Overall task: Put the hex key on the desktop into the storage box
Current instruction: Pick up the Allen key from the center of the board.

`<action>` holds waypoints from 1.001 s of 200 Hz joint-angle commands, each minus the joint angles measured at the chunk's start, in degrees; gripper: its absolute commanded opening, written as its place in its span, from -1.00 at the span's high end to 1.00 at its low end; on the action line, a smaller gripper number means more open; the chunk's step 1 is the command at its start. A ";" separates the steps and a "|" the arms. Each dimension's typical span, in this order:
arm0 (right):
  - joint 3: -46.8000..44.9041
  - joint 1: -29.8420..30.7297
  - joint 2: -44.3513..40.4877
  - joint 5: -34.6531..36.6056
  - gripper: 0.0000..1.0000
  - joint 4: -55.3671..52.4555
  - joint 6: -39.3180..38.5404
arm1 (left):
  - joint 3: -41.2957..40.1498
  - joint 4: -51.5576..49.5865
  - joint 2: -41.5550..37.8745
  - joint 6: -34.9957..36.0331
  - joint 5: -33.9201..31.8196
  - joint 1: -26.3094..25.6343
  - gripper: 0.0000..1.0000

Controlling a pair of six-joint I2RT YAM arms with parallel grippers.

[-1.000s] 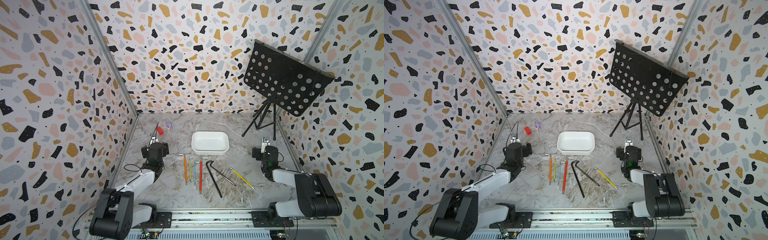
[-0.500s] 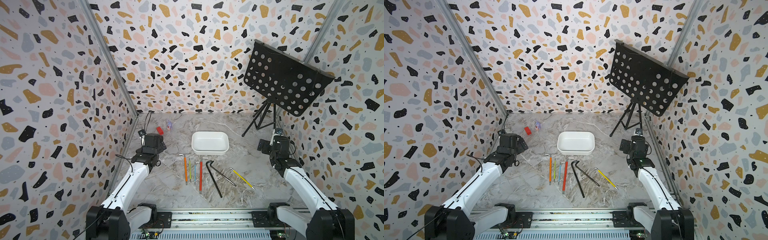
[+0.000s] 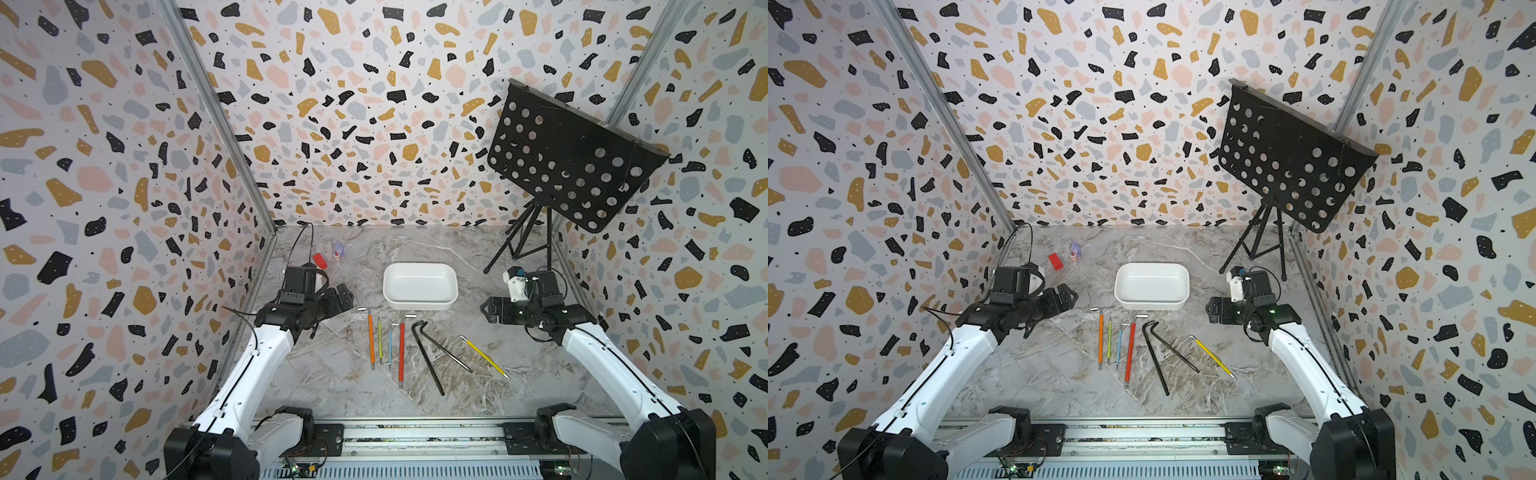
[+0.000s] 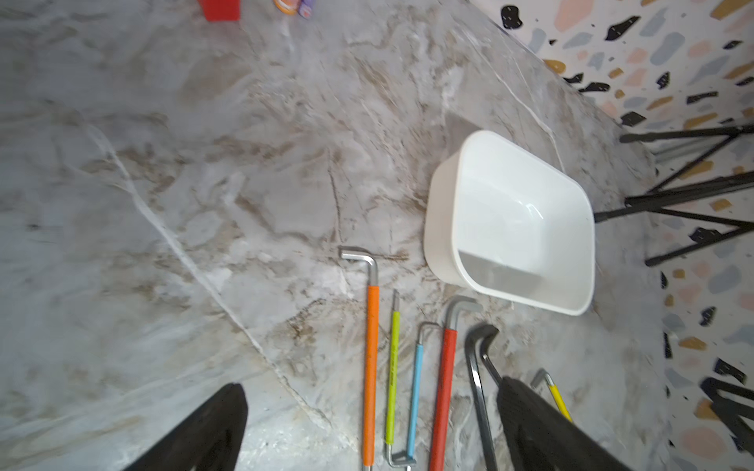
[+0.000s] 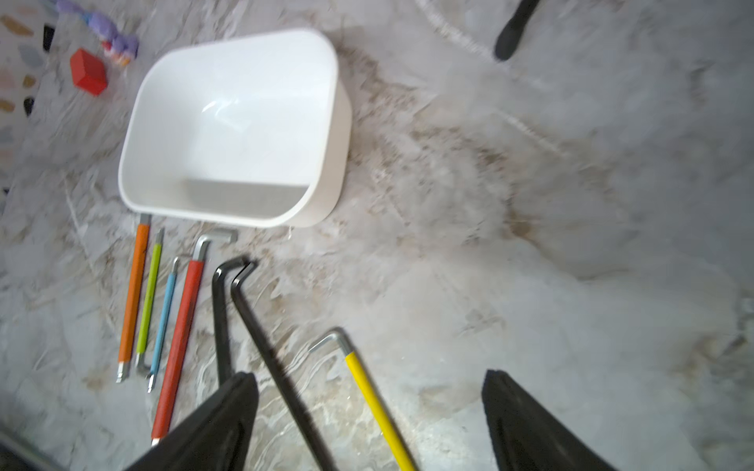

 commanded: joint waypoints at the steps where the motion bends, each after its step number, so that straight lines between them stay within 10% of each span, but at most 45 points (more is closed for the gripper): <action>1: 2.14 3.30 1.48 -0.88 -0.77 -5.61 -0.20 | 0.71 -2.40 -0.71 2.22 8.68 -0.07 -1.00; 200: -6.05 17.12 7.12 15.57 -0.21 -9.38 6.61 | -1.52 -5.94 1.21 3.72 9.71 -0.24 -0.99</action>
